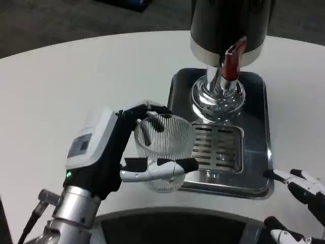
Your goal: Grasp the cup under the faucet to collect the drink, then remove the cup.
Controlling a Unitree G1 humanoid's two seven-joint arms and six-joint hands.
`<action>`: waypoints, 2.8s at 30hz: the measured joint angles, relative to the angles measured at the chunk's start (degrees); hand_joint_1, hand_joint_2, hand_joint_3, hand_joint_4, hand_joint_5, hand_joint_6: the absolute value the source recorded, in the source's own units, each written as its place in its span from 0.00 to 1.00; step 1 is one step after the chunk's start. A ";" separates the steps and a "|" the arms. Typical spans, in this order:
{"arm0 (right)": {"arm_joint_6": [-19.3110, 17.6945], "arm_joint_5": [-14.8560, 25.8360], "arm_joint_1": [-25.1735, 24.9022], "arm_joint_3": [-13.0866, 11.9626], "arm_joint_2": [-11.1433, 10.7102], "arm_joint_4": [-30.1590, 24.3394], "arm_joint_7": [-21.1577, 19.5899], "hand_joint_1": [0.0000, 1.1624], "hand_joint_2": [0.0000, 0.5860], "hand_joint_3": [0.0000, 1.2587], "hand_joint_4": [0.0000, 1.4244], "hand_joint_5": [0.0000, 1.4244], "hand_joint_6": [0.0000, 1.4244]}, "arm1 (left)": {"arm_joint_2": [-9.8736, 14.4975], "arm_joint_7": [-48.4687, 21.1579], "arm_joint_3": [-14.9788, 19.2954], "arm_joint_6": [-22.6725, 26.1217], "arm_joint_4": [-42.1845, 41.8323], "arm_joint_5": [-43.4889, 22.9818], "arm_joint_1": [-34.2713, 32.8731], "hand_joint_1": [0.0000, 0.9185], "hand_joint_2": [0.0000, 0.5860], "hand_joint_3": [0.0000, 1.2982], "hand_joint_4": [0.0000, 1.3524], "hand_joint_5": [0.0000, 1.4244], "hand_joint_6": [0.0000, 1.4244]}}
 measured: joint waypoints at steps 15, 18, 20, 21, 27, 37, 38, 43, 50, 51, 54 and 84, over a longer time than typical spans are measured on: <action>-0.27 4.40 2.78 -6.04 -0.57 -1.77 -0.01 0.42 0.77 0.11 0.08 0.03 0.00 | -0.53 5.65 -5.28 0.08 15.91 3.11 -14.59 0.78 0.00 0.72 0.78 0.85 1.00; -0.43 5.11 3.28 -7.08 -0.67 -1.92 -0.01 0.42 0.77 0.12 0.08 0.03 0.00 | -0.63 6.11 -6.34 0.04 18.70 3.87 -16.56 0.78 0.00 0.72 0.78 0.85 1.00; -0.48 5.40 3.58 -7.97 -0.73 -1.94 -0.01 0.42 0.77 0.12 0.08 0.03 0.00 | -0.80 6.82 -6.82 0.08 20.79 4.13 -17.86 0.78 0.00 0.72 0.78 0.85 1.00; -0.50 5.55 3.79 -8.26 -0.73 -1.94 -0.01 0.42 0.77 0.12 0.08 0.03 0.00 | -0.92 7.13 -7.13 0.08 21.68 4.16 -18.38 0.78 0.00 0.72 0.78 0.85 1.00; -1.36 6.77 4.74 -9.83 -0.77 -1.94 -0.01 0.42 0.77 0.12 0.08 0.03 0.00 | -1.82 9.43 -8.95 0.07 27.49 4.27 -21.92 0.78 0.00 0.72 0.78 0.85 1.00; -2.27 8.55 5.66 -11.44 -0.82 -1.76 -0.01 0.42 0.77 0.12 0.08 0.03 0.00 | -2.82 13.25 -11.61 -0.30 32.88 4.29 -25.90 0.78 0.00 0.72 0.78 0.85 1.00; -2.34 8.59 5.67 -11.47 -0.83 -1.75 -0.01 0.42 0.77 0.12 0.08 0.03 0.00 | -3.00 14.17 -11.97 -0.32 33.79 4.30 -26.43 0.78 0.00 0.72 0.78 0.85 1.00; -2.51 8.65 5.71 -11.52 -0.85 -1.73 -0.01 0.42 0.77 0.12 0.08 0.03 0.00 | -3.55 17.47 -12.73 -0.68 37.60 4.52 -28.44 0.78 0.00 0.72 0.78 0.85 1.00; -2.45 7.38 5.77 -9.10 -0.55 -2.90 -0.12 0.42 0.77 0.12 0.08 0.03 0.00 | -4.37 22.28 -14.43 -1.73 43.54 4.52 -31.44 0.78 0.00 0.71 0.78 0.84 1.00; -2.45 7.15 5.79 -7.83 -0.35 -3.64 0.01 0.42 0.77 0.12 0.08 0.03 0.00 | -4.49 22.61 -14.53 -1.73 43.96 4.51 -31.62 0.78 0.00 0.71 0.78 0.84 1.00; -2.68 5.80 5.91 -2.24 0.25 -8.11 0.73 0.42 0.77 0.12 0.08 0.03 0.00 | -5.66 23.82 -15.45 -2.24 46.39 4.54 -33.20 0.78 0.00 0.71 0.78 0.84 1.00; -2.07 2.21 8.07 1.66 2.71 -12.83 1.09 0.42 0.77 0.12 0.08 0.03 0.00 | -3.79 25.78 -19.32 -3.87 45.09 4.28 -31.76 0.68 0.00 0.59 0.59 0.70 0.97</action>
